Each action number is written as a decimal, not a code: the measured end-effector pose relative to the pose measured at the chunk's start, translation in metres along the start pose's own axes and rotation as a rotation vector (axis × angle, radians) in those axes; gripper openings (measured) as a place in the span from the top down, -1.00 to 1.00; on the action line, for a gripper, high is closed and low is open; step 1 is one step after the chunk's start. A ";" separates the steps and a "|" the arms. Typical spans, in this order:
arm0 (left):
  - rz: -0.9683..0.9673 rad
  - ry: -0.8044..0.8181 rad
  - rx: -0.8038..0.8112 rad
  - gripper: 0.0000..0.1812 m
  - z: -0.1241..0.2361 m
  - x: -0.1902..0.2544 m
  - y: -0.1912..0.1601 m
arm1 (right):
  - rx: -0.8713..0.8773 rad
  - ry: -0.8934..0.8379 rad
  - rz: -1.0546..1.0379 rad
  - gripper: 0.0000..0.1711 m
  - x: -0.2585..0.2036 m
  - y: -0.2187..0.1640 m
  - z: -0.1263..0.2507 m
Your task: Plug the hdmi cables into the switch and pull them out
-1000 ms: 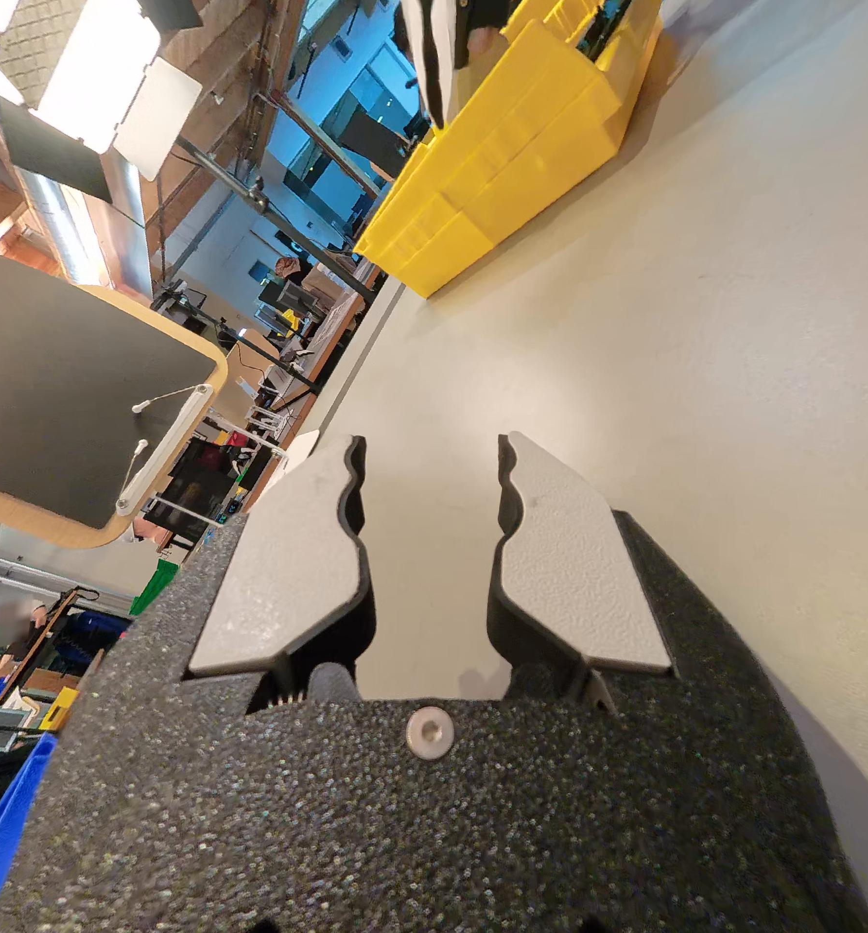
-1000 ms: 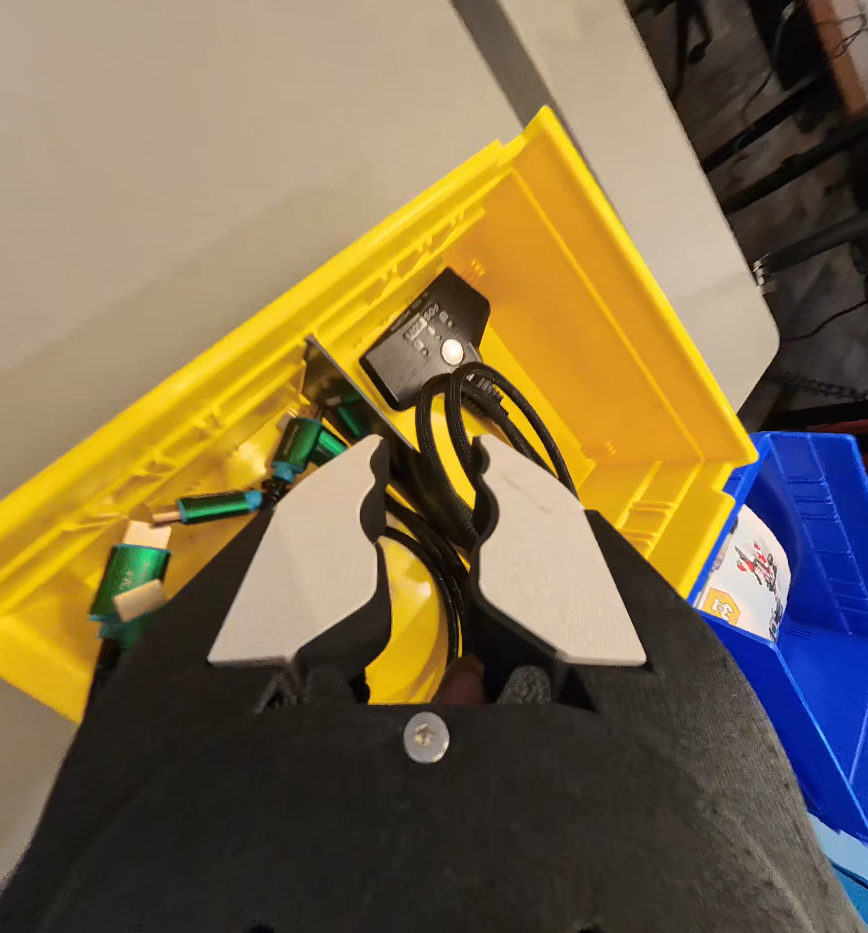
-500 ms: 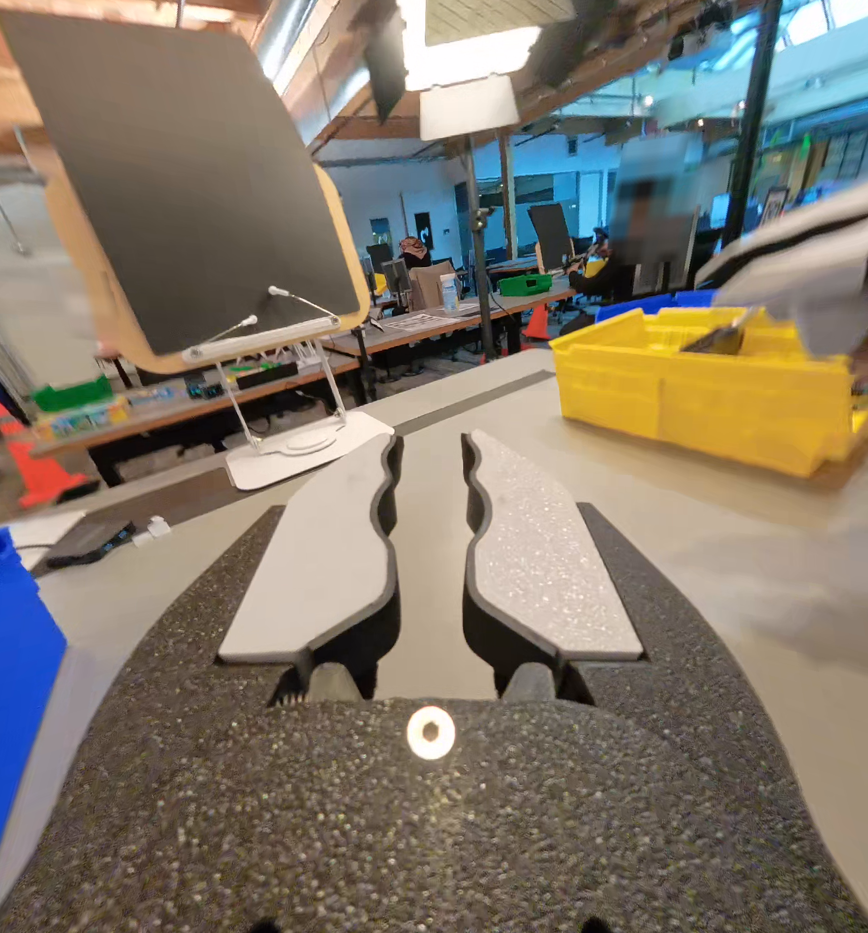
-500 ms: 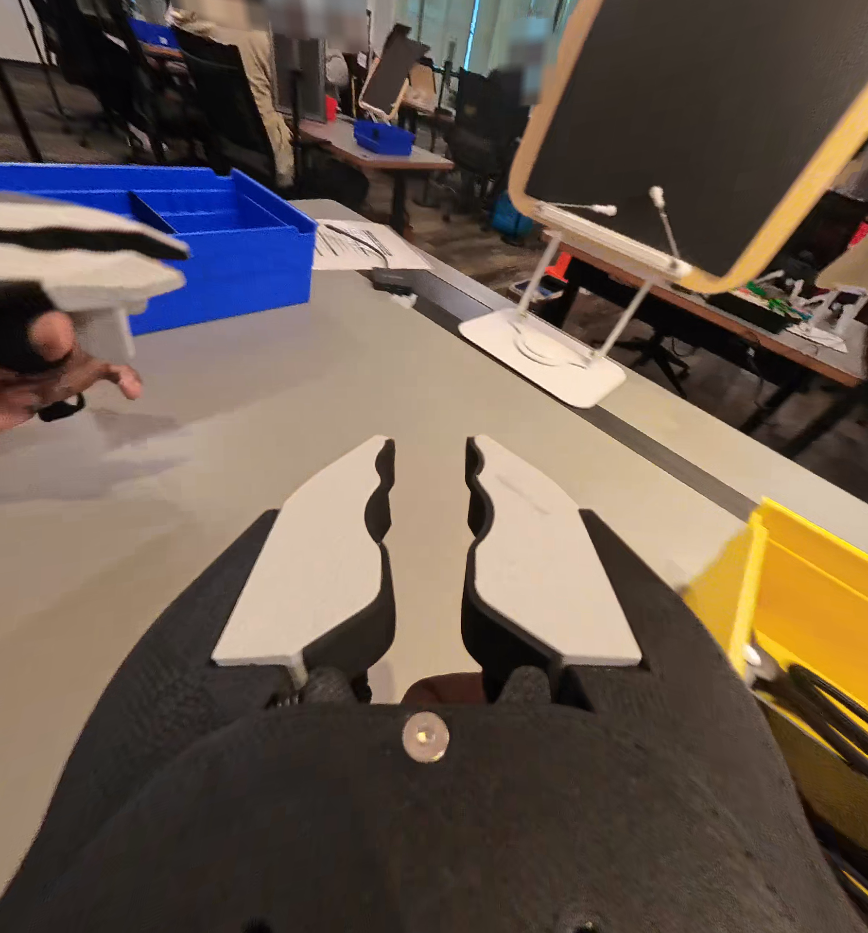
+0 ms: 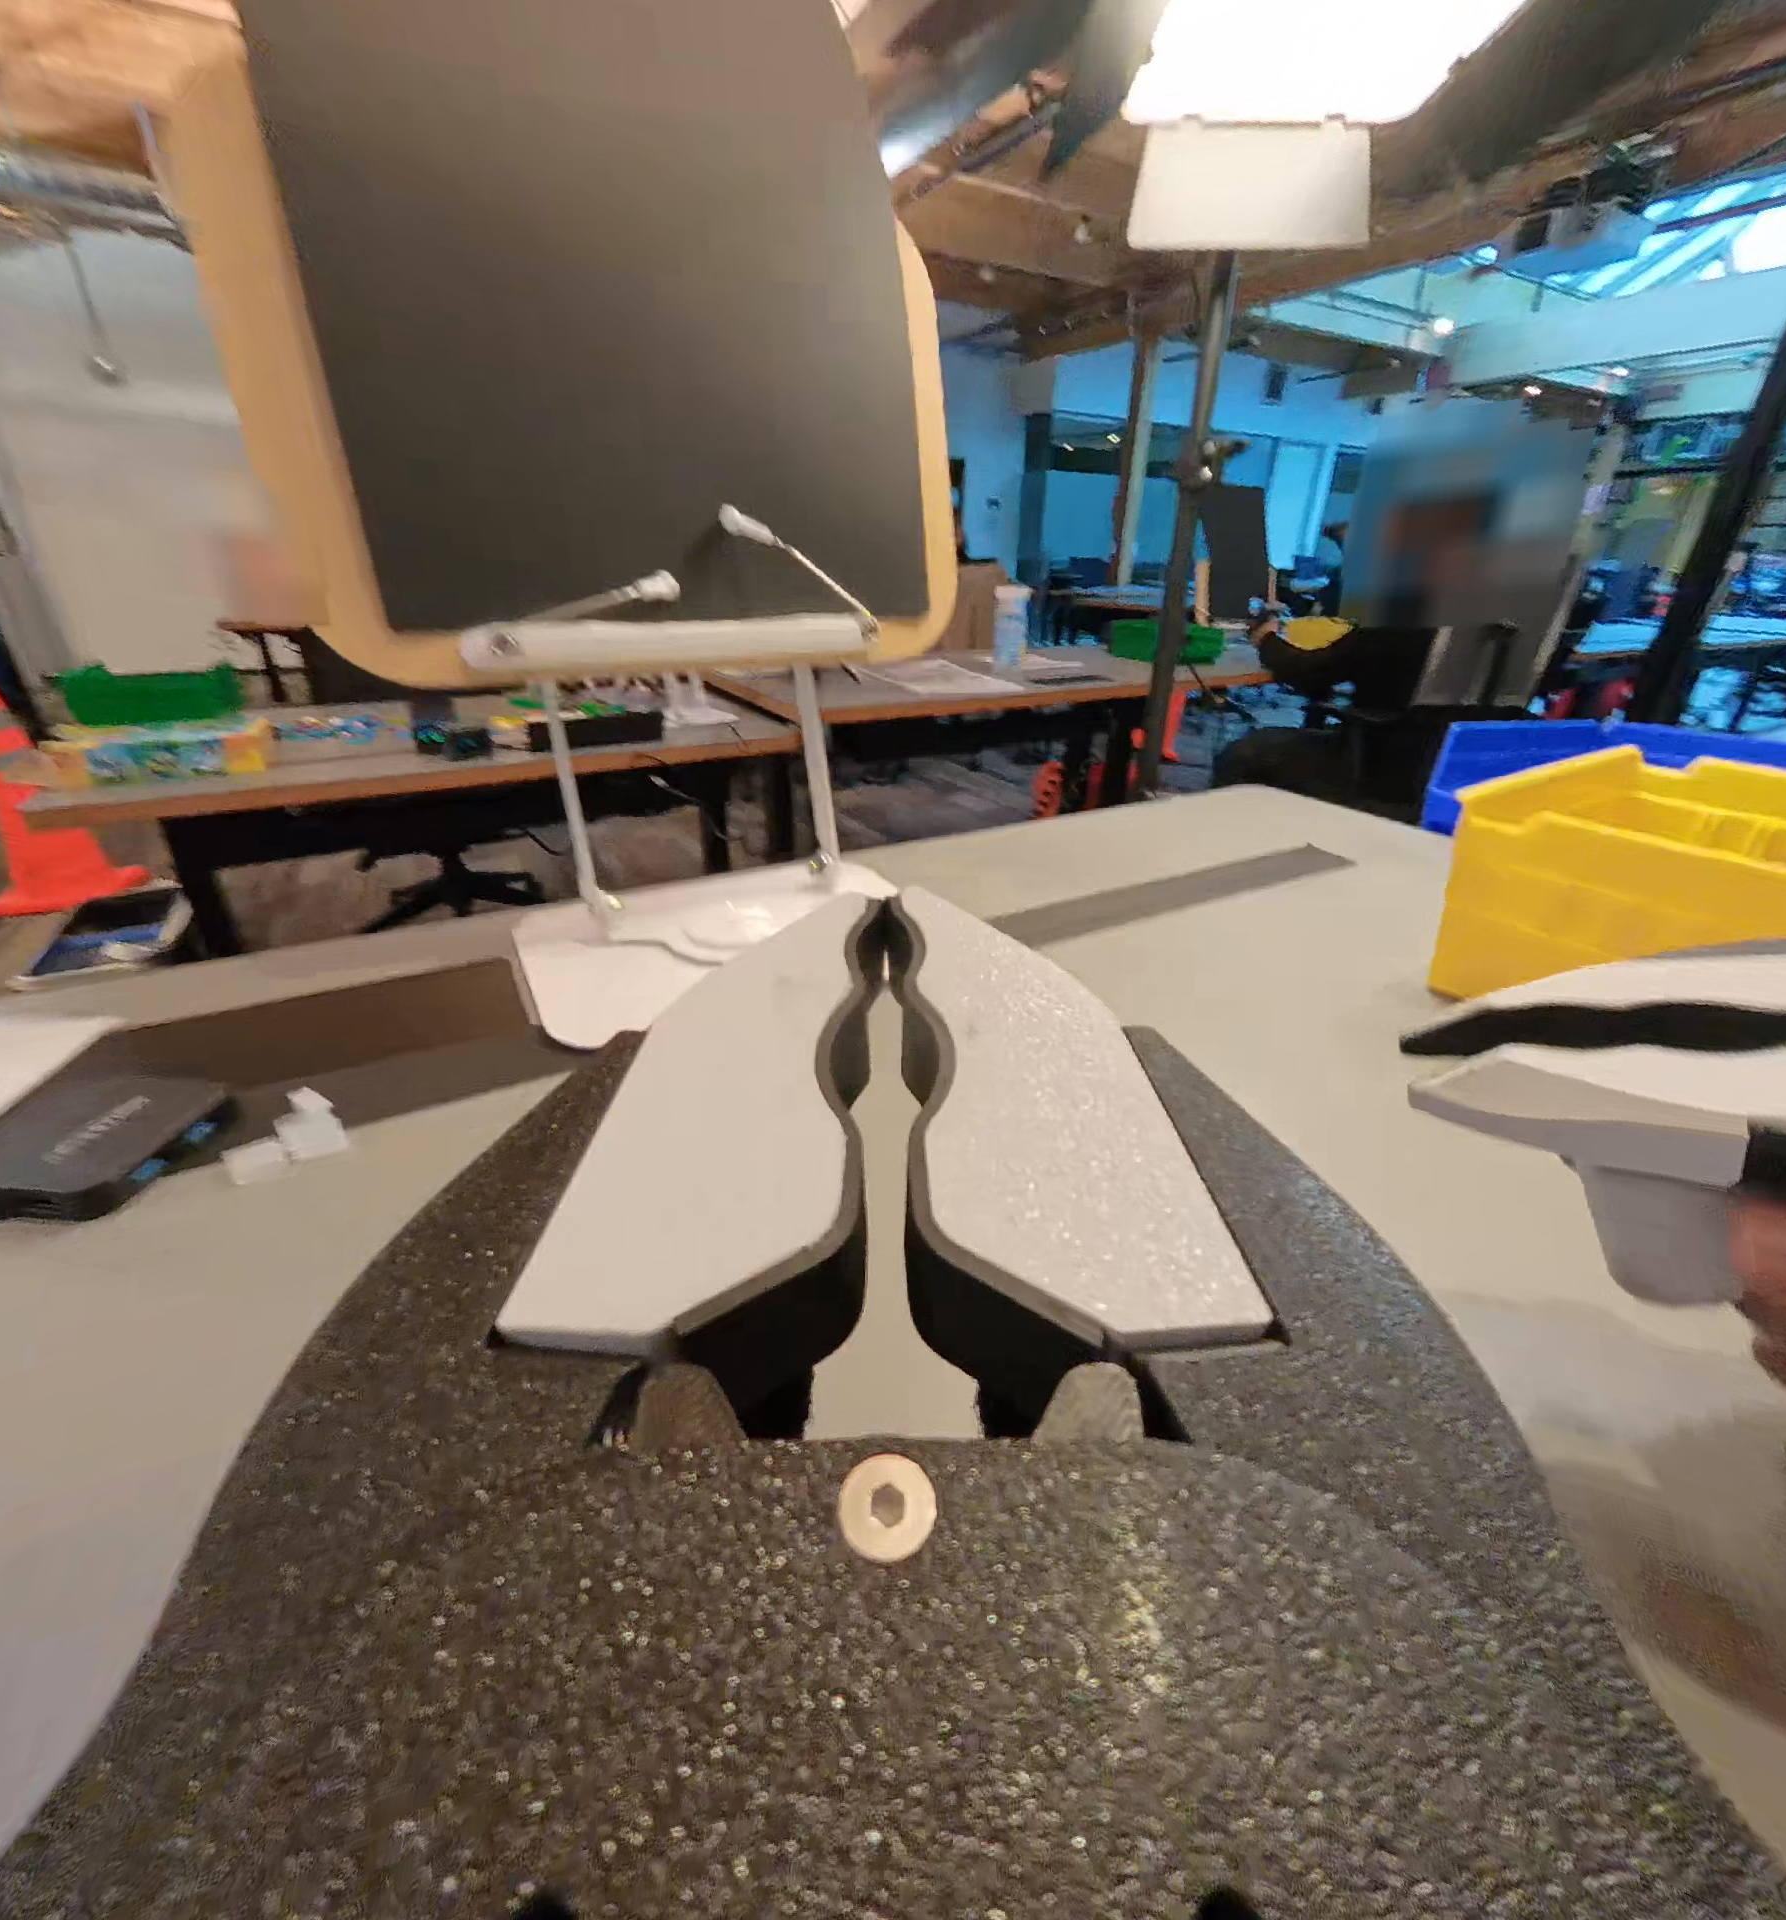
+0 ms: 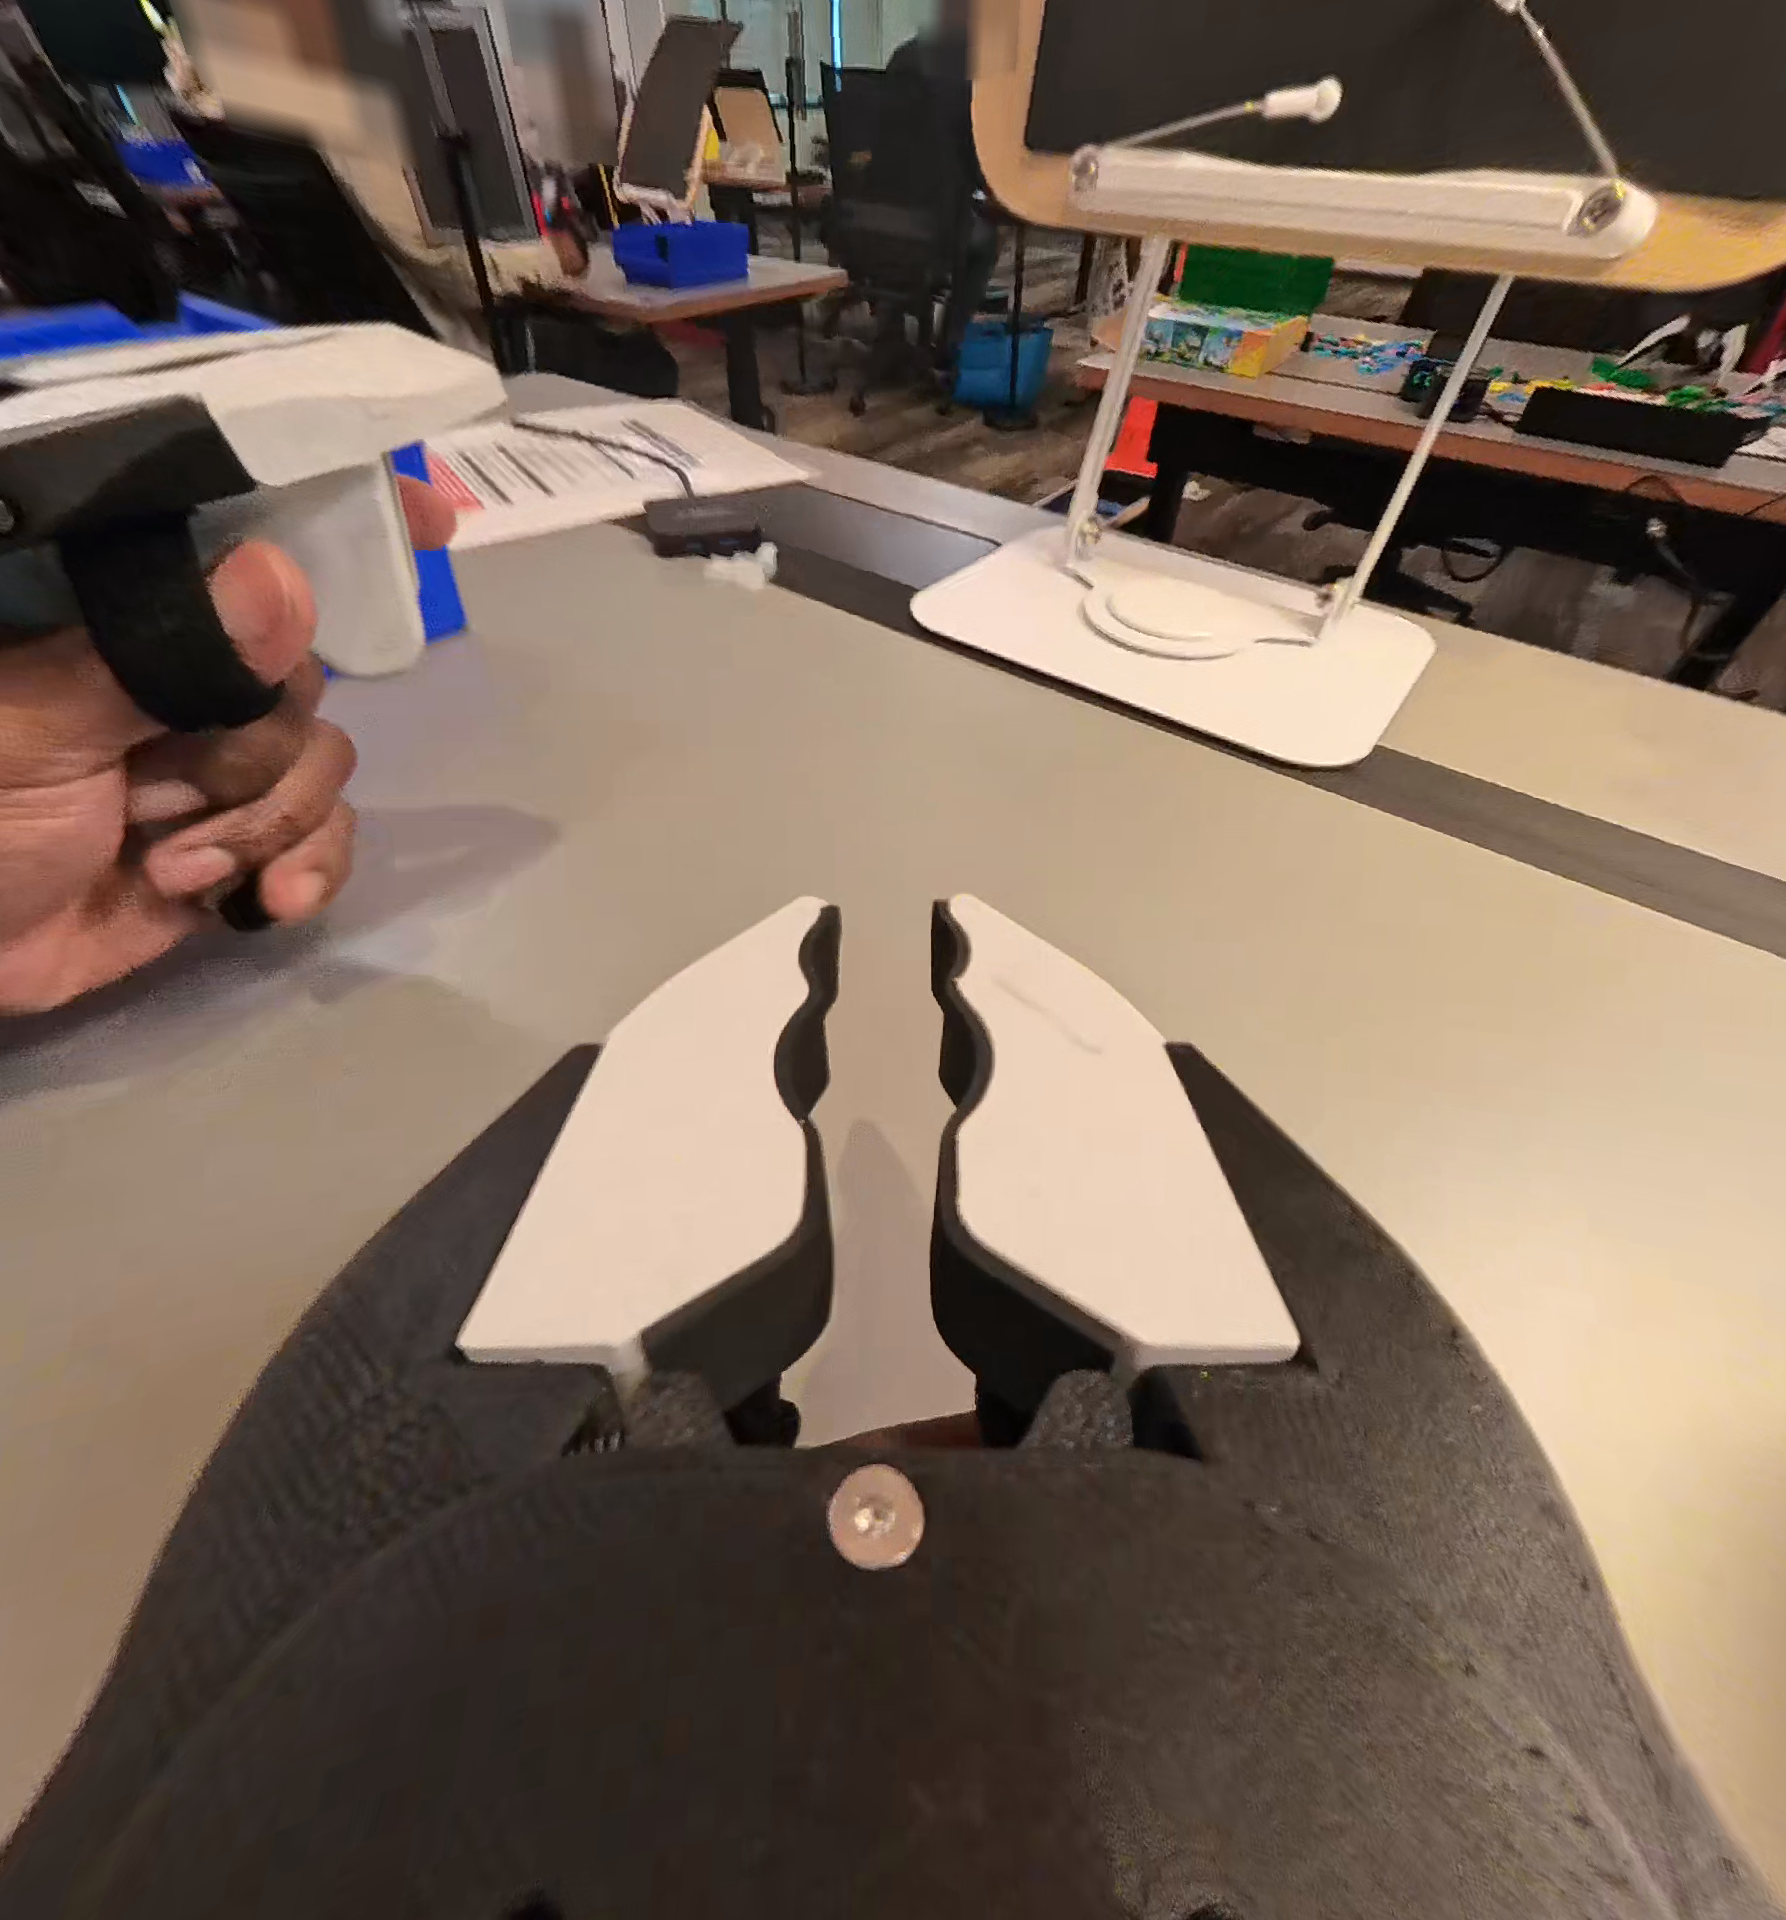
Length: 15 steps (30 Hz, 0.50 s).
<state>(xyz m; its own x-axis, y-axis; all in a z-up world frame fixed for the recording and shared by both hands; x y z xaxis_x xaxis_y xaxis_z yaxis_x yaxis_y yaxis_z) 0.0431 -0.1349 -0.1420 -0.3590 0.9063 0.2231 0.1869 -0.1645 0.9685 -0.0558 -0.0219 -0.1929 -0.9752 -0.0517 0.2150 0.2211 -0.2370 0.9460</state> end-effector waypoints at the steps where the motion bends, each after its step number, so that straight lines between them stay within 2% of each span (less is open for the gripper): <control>1: 0.003 -0.018 -0.025 1.00 0.000 0.000 -0.011 | -0.019 -0.013 0.031 0.82 0.003 -0.004 0.002; 4: -0.008 -0.050 -0.141 0.86 0.001 0.007 -0.034 | -0.037 -0.057 0.026 0.93 0.017 -0.007 0.015; 9: -0.034 -0.059 -0.170 0.78 0.002 0.016 -0.039 | -0.058 -0.071 -0.029 1.00 0.031 -0.021 0.013; 11: -0.056 -0.076 -0.194 0.79 0.003 0.018 -0.042 | -0.053 -0.054 -0.041 1.00 0.031 -0.021 0.013; 15: -0.098 -0.087 -0.211 0.94 0.004 0.020 -0.045 | -0.043 -0.040 -0.035 1.00 0.029 -0.021 0.014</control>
Point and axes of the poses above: each gripper's, where its closed fingertips meet, z back along the fingers, y out of its top, x = y × z across the jaws, the point moved 2 cm from there along z, back along the fingers, and after that the axes turned 12 degrees about z, right-handed, at the moved point
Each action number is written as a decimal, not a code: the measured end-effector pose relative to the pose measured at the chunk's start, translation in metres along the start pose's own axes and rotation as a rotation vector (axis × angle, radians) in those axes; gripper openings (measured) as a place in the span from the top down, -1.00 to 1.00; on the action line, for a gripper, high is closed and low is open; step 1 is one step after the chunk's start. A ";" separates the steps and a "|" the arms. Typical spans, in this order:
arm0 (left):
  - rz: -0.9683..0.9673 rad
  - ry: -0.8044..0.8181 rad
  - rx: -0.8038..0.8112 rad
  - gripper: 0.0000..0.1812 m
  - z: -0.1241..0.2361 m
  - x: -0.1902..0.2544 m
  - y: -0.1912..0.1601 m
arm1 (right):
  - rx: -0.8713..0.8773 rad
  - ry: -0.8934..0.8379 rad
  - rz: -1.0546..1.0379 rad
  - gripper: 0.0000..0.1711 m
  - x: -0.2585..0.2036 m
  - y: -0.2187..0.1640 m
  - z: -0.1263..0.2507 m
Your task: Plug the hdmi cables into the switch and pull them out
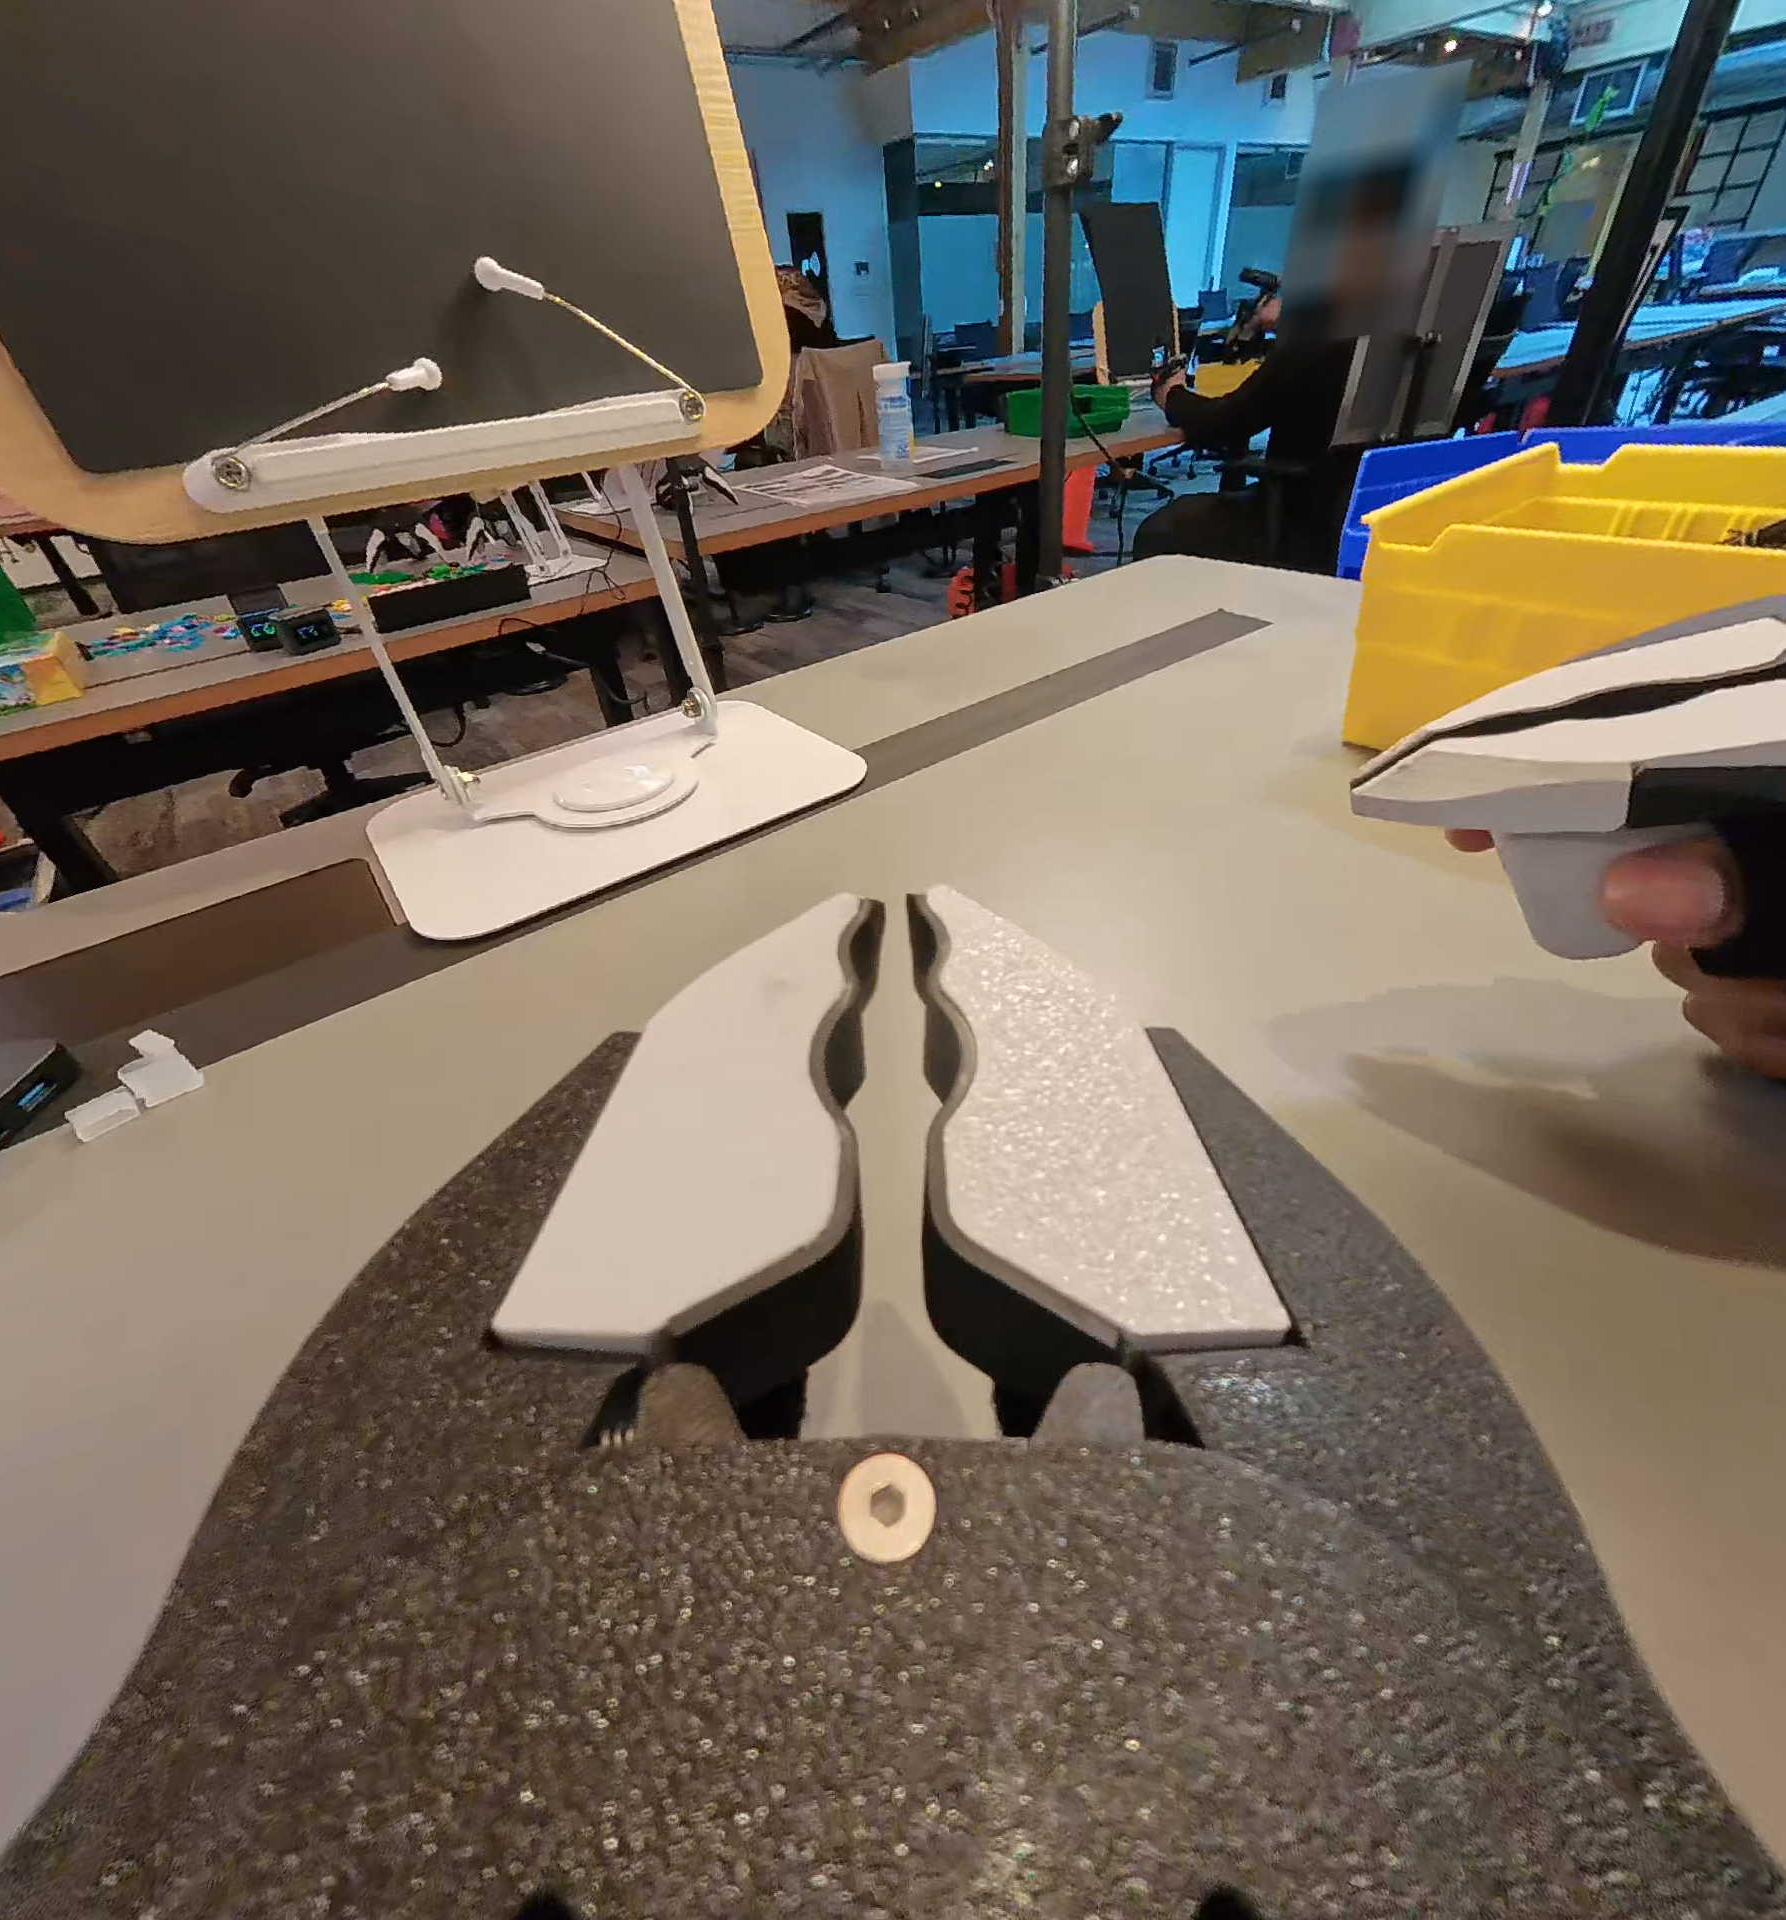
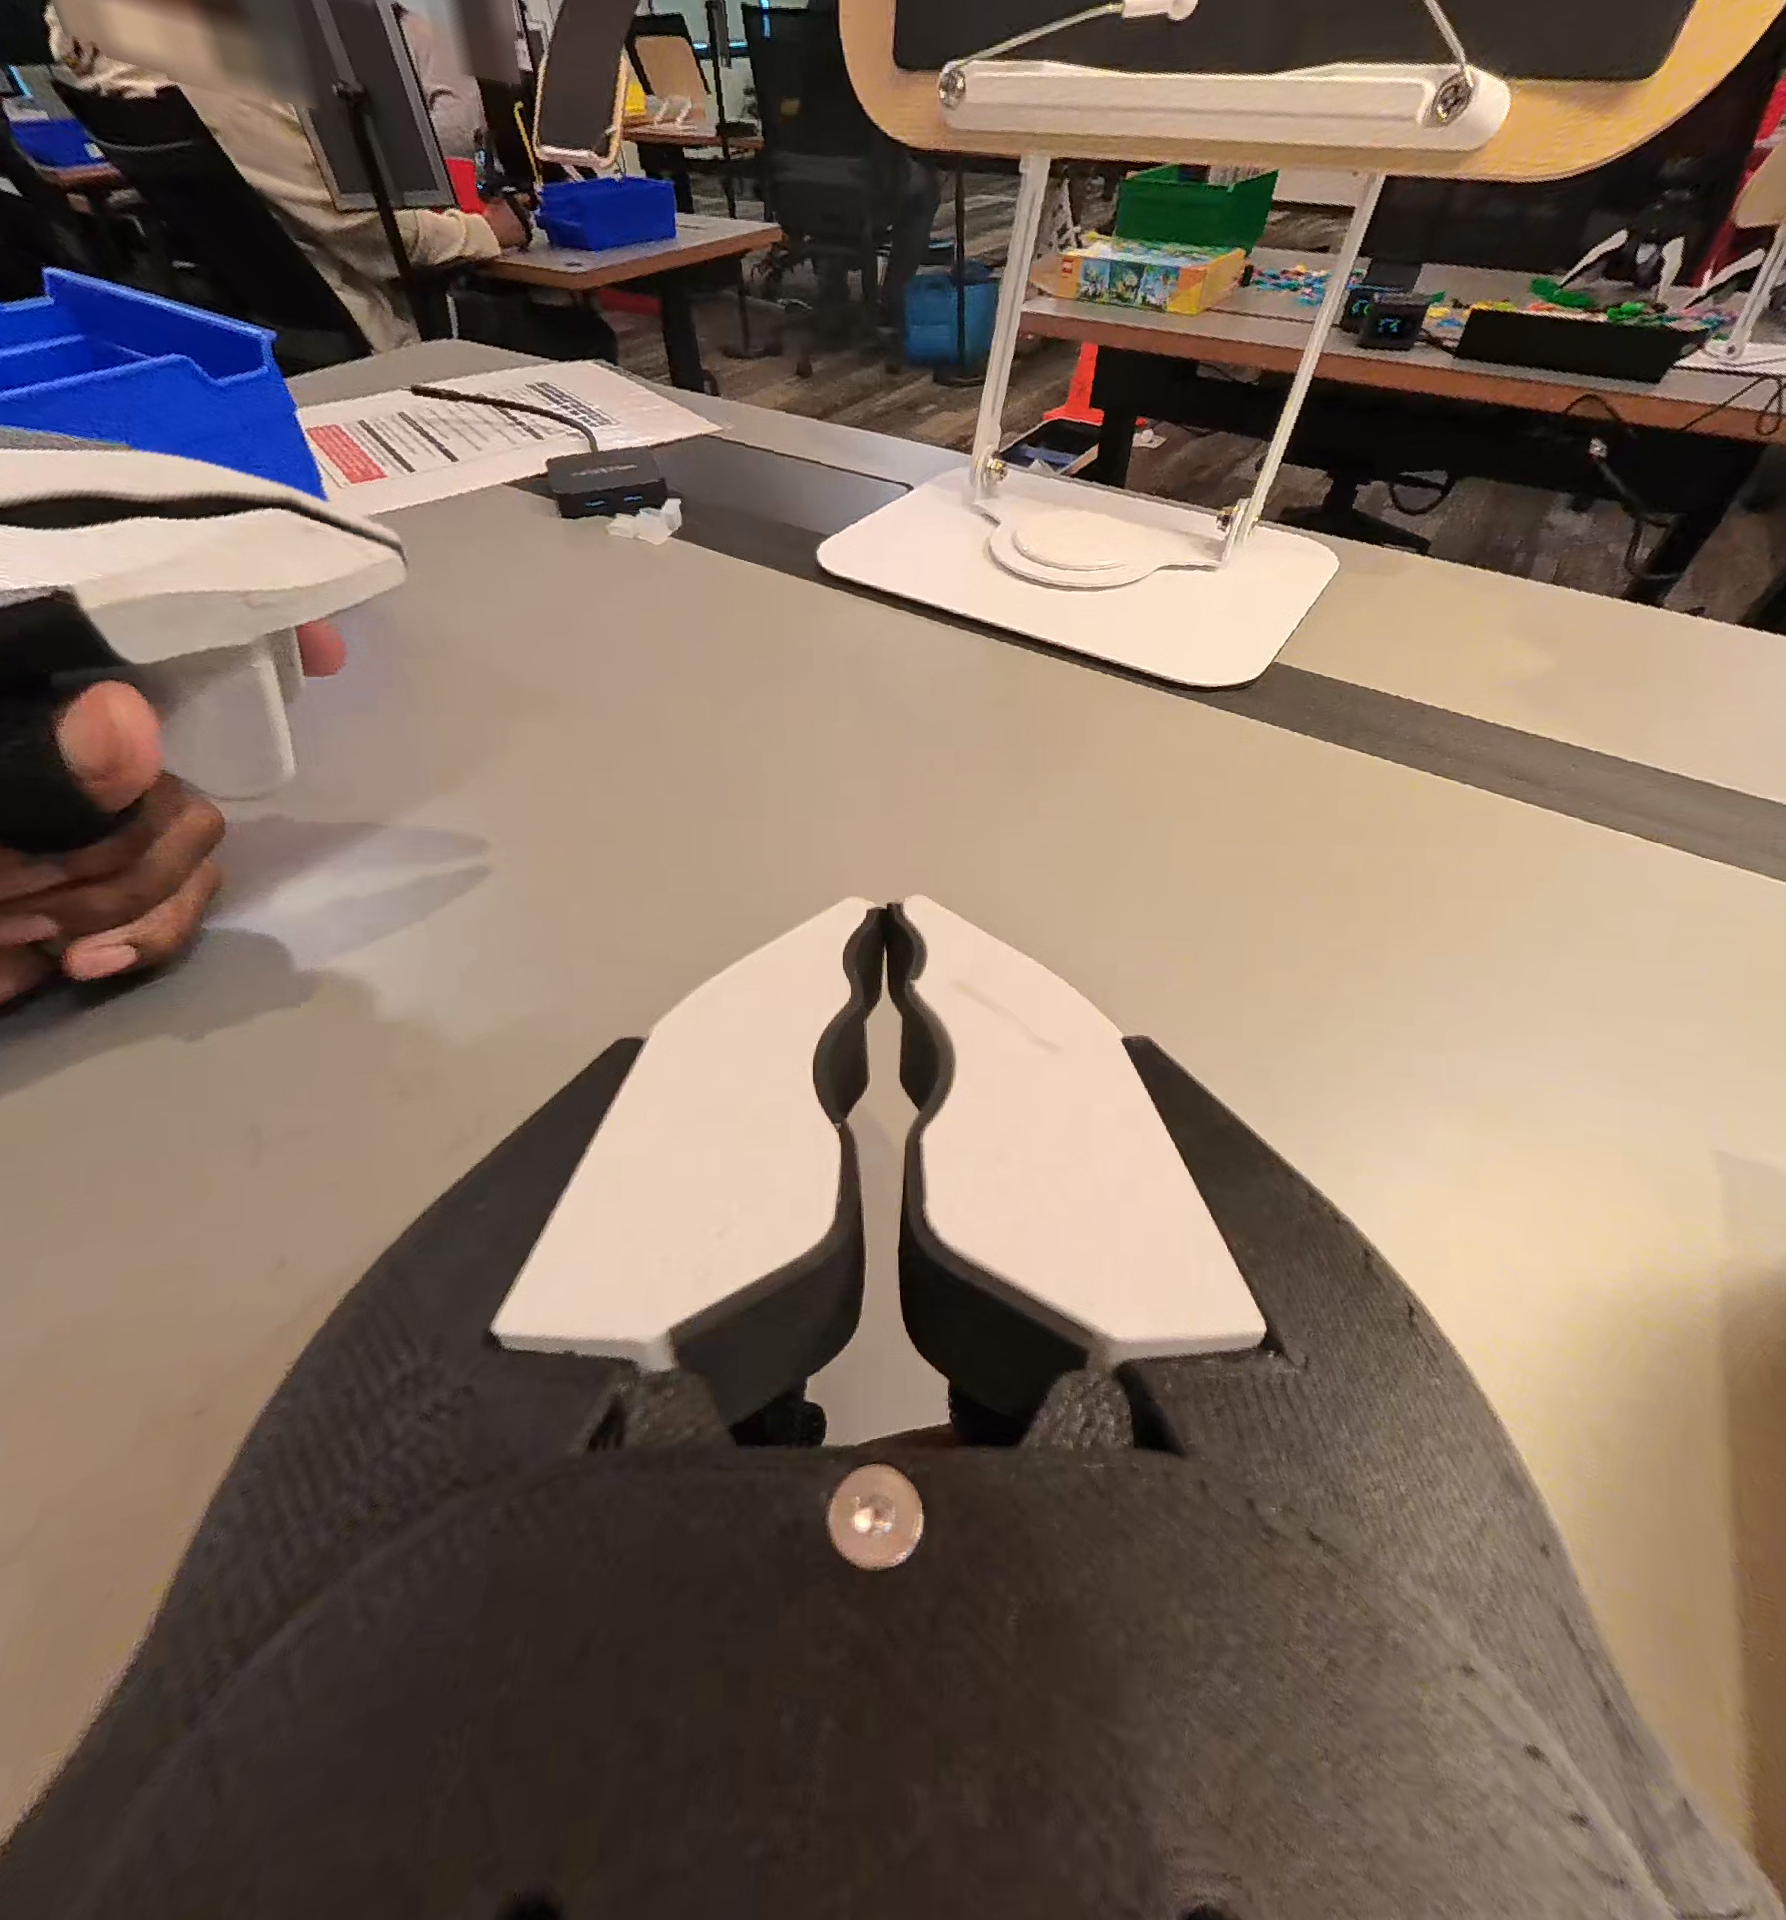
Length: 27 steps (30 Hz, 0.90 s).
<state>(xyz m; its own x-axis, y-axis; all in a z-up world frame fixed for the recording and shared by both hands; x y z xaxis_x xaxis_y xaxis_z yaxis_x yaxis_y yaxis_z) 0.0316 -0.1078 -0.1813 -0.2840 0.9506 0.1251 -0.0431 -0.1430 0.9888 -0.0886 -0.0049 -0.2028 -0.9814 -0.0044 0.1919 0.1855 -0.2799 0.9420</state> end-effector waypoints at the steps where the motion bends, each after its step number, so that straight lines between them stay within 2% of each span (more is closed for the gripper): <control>1: -0.006 -0.005 -0.004 0.98 0.000 0.000 -0.001 | -0.002 0.002 0.001 1.00 0.000 0.000 0.000; 15: -0.065 0.024 -0.061 0.96 -0.004 0.003 -0.008 | -0.009 0.023 -0.072 1.00 0.007 -0.004 0.002; 27: 0.003 0.023 -0.079 0.93 -0.001 -0.006 -0.009 | 0.004 0.043 -0.102 1.00 0.009 -0.004 0.003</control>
<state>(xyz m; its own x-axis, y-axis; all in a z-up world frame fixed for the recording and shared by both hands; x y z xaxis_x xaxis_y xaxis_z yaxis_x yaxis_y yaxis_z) 0.0329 -0.1129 -0.1907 -0.3061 0.9438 0.1251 -0.1172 -0.1677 0.9788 -0.0977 -0.0014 -0.2042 -0.9964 -0.0169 0.0828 0.0843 -0.2768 0.9572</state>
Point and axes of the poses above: each gripper's, where its closed fingertips meet, z back along the fingers, y out of its top, x = y × z across the jaws, the point moved 2 cm from there along z, back along the fingers, and after that the axes turned 12 degrees about z, right-handed, at the moved point
